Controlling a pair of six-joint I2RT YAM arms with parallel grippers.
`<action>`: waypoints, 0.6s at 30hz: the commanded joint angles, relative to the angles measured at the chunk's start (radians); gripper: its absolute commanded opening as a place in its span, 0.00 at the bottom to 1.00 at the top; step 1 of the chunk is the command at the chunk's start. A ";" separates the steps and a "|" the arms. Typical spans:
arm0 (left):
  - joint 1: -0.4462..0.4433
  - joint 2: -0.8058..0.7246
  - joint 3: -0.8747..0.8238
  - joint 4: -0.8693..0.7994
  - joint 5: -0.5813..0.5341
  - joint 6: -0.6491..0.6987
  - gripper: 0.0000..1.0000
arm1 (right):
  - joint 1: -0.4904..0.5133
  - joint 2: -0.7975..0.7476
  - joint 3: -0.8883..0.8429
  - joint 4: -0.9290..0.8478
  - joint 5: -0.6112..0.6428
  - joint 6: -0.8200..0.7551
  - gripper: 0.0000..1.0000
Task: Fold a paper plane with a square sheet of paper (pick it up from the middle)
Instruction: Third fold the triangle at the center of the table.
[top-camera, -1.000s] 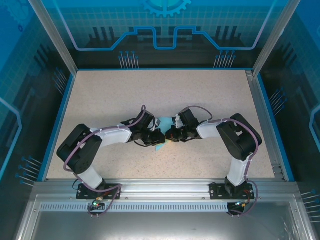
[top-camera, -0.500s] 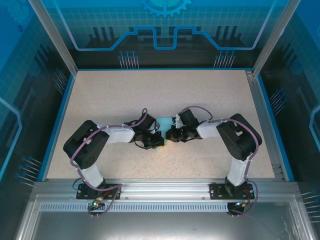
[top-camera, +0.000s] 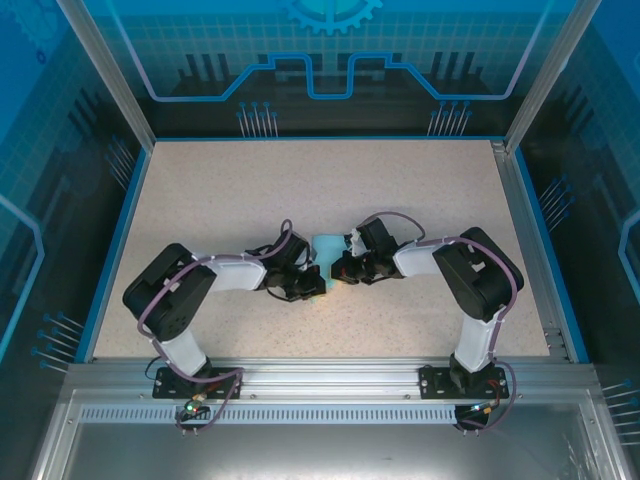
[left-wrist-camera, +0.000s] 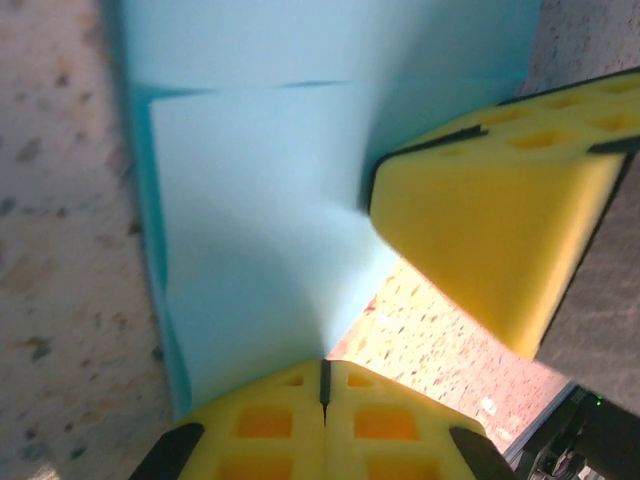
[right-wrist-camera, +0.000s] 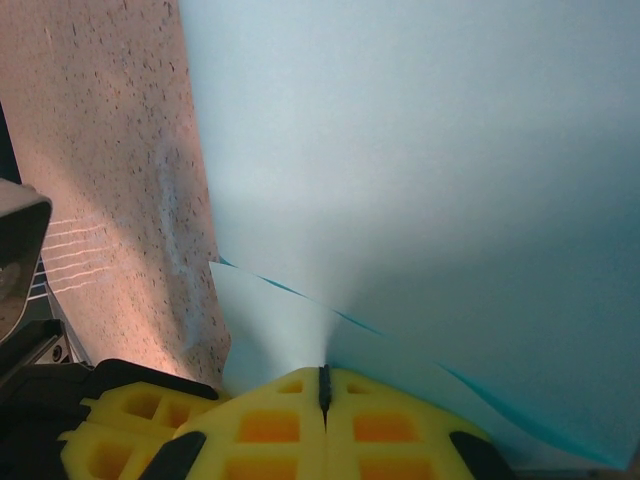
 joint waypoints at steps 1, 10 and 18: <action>-0.002 -0.029 -0.064 -0.093 -0.038 -0.019 0.03 | -0.011 0.053 -0.020 -0.082 0.073 -0.027 0.00; -0.003 -0.102 -0.131 -0.150 -0.044 -0.027 0.04 | -0.013 0.046 -0.019 -0.090 0.075 -0.033 0.00; -0.002 -0.210 -0.121 -0.166 -0.067 -0.019 0.05 | -0.013 0.049 -0.017 -0.083 0.070 -0.028 0.00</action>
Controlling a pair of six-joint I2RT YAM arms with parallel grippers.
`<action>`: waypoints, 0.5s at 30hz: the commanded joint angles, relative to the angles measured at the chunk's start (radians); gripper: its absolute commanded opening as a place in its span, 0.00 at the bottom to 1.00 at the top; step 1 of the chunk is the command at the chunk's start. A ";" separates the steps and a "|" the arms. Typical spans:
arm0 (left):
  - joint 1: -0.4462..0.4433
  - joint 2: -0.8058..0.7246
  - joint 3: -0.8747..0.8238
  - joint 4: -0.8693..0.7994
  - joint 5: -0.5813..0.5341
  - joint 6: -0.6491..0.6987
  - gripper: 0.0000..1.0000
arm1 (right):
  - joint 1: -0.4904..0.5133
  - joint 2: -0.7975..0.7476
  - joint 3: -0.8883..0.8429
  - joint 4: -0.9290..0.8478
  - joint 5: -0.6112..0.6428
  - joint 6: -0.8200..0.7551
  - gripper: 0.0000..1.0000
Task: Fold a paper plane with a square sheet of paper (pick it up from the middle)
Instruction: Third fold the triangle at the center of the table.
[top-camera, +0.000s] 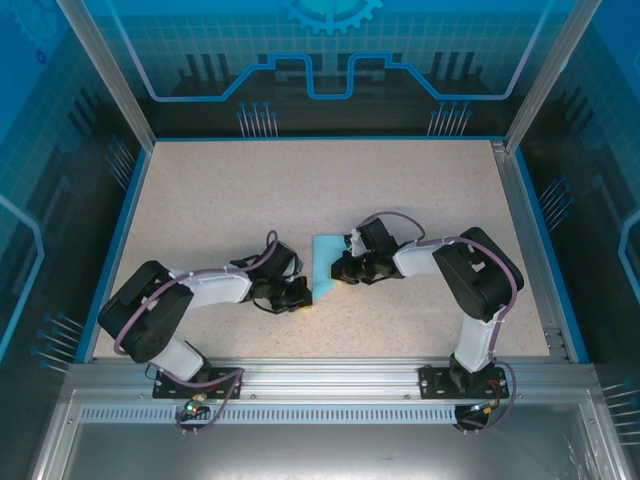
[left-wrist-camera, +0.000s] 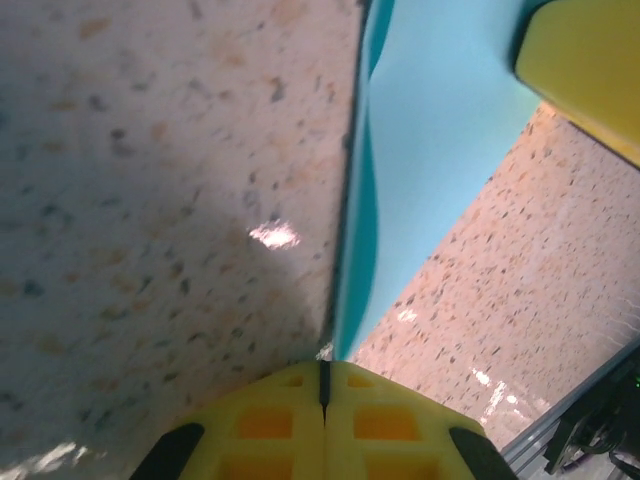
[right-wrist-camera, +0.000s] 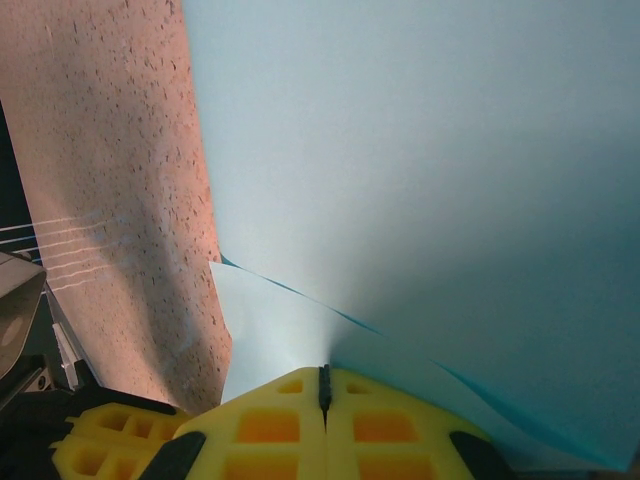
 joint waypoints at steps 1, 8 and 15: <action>-0.002 -0.068 0.003 -0.058 -0.027 0.004 0.05 | -0.012 0.048 -0.017 -0.082 0.071 -0.019 0.00; -0.002 -0.041 0.110 -0.040 -0.023 0.055 0.06 | -0.012 0.046 -0.014 -0.082 0.069 -0.019 0.00; -0.002 0.127 0.174 0.039 -0.018 0.040 0.05 | -0.013 0.042 -0.005 -0.079 0.068 -0.010 0.00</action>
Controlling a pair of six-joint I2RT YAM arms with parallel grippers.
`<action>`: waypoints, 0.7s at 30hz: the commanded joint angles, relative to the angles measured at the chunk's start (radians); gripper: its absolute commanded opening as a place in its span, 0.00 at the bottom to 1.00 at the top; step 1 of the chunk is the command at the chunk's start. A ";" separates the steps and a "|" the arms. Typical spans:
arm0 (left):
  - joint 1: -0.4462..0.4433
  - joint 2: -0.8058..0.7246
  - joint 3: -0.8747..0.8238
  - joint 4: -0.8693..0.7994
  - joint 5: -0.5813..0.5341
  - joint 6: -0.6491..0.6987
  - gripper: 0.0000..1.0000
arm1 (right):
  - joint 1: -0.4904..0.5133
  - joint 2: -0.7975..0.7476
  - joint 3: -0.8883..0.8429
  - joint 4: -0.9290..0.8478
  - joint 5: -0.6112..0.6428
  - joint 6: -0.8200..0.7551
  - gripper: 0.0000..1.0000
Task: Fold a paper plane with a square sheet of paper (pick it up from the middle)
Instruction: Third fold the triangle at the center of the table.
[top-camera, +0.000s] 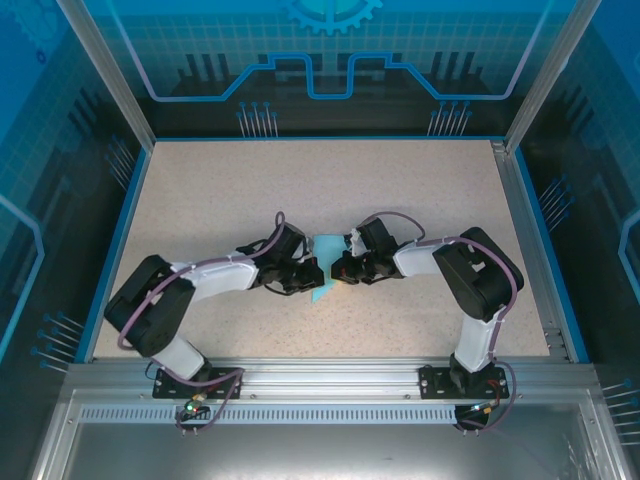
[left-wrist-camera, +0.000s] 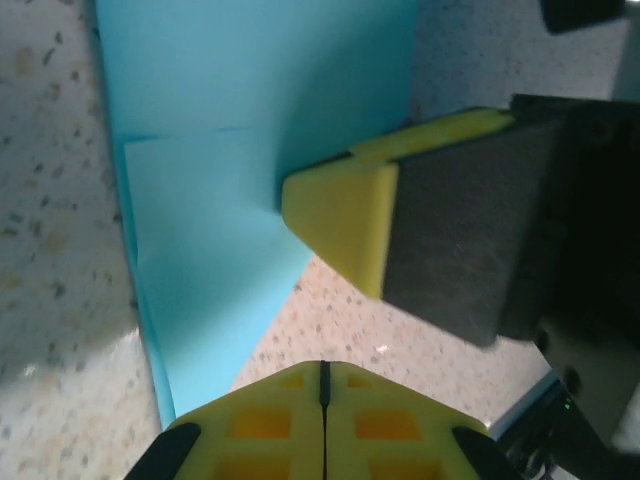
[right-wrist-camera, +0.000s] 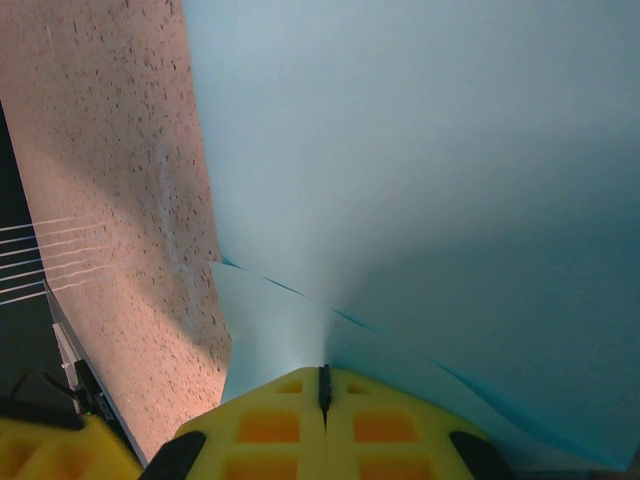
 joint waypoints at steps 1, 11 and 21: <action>-0.002 0.076 0.022 0.009 -0.007 0.018 0.05 | -0.012 0.040 -0.004 -0.081 0.067 -0.011 0.00; -0.003 0.125 -0.030 -0.044 -0.099 0.041 0.03 | -0.014 -0.061 0.016 -0.090 0.056 -0.031 0.00; -0.002 0.126 -0.034 -0.031 -0.092 0.036 0.03 | 0.025 -0.100 -0.024 -0.020 0.032 -0.015 0.00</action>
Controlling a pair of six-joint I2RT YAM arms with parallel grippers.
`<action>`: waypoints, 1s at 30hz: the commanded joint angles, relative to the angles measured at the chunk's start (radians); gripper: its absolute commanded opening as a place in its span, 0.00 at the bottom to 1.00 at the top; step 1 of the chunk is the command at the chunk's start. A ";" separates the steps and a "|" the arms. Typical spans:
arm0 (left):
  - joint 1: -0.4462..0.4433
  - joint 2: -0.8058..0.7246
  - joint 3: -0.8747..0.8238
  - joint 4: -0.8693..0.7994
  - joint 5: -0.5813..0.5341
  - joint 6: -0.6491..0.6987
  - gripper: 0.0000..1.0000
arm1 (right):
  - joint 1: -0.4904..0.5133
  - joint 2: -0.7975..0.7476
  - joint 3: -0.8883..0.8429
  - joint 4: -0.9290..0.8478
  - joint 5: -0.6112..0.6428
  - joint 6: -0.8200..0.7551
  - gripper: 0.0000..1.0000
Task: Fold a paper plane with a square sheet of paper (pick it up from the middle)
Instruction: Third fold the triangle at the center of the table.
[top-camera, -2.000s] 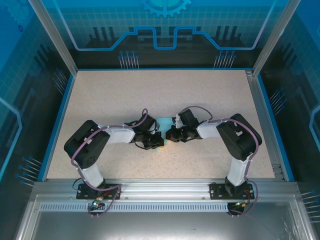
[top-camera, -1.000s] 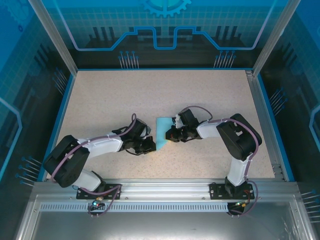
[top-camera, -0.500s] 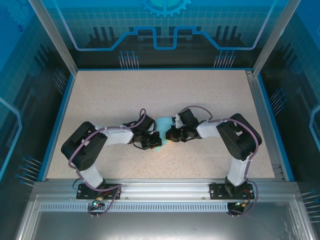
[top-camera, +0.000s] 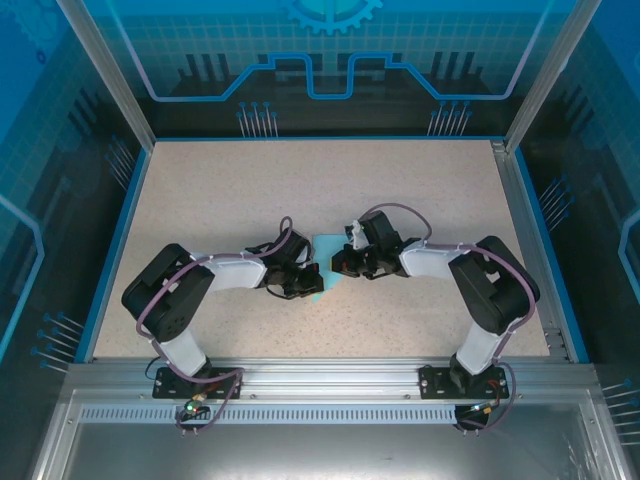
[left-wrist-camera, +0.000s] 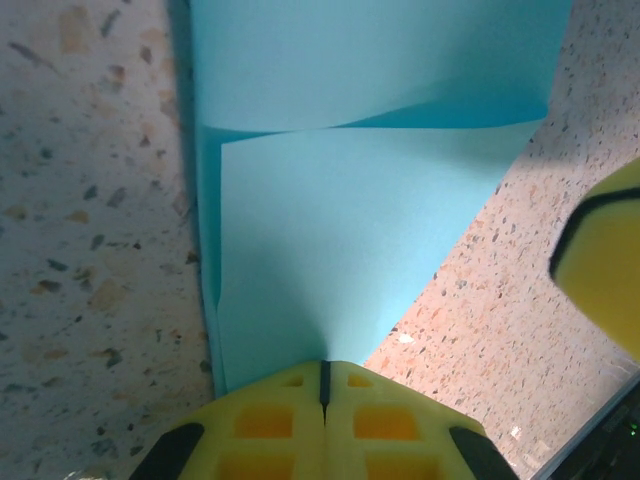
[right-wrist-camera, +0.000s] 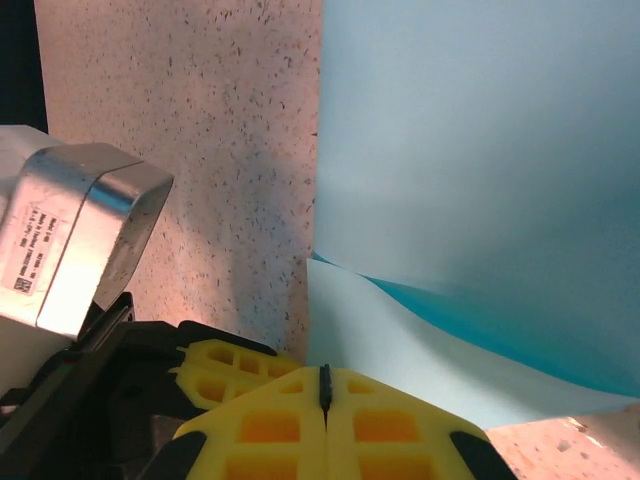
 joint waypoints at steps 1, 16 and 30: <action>-0.002 0.028 -0.028 -0.053 -0.072 0.013 0.03 | 0.019 0.023 -0.038 0.042 -0.005 0.023 0.00; -0.002 0.025 -0.027 -0.059 -0.072 0.010 0.03 | 0.049 0.036 -0.062 0.097 -0.019 0.038 0.00; -0.002 0.020 -0.040 -0.063 -0.080 0.022 0.03 | -0.051 0.126 -0.105 0.139 0.017 0.042 0.00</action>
